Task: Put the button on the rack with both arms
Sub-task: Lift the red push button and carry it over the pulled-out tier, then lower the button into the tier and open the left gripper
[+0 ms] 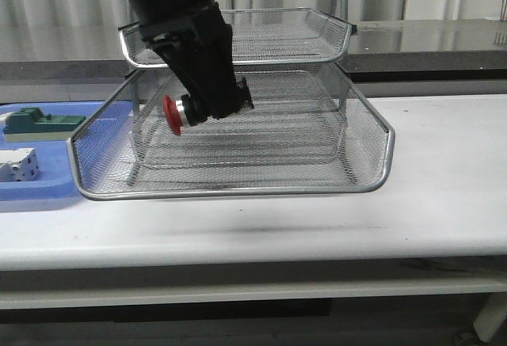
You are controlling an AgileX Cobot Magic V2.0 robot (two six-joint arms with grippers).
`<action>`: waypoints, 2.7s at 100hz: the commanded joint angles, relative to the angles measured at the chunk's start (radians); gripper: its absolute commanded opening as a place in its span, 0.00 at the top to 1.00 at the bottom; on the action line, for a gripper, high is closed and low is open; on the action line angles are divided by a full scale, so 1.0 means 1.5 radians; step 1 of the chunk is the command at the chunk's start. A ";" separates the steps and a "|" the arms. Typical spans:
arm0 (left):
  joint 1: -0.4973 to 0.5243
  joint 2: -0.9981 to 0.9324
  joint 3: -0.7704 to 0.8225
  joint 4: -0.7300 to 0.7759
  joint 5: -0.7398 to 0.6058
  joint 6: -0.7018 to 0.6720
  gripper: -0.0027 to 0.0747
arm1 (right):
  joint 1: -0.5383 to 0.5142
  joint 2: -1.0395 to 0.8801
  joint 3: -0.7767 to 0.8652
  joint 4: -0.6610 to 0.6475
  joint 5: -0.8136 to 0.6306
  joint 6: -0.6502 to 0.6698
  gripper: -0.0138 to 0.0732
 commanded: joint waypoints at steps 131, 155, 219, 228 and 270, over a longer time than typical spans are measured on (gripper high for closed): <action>-0.015 -0.026 -0.100 -0.025 0.118 -0.025 0.37 | 0.000 0.002 -0.020 -0.009 -0.036 -0.003 0.92; 0.025 -0.070 -0.104 -0.021 0.120 -0.071 0.37 | 0.000 0.002 -0.020 -0.009 -0.036 -0.003 0.92; 0.225 -0.306 0.112 -0.026 0.029 -0.093 0.42 | 0.000 0.002 -0.020 -0.009 -0.036 -0.003 0.92; 0.248 -0.362 0.190 -0.033 -0.030 -0.093 0.42 | 0.000 0.002 -0.020 -0.009 -0.036 -0.003 0.92; 0.294 -0.644 0.550 -0.071 -0.370 -0.093 0.42 | 0.000 0.002 -0.020 -0.009 -0.036 -0.003 0.92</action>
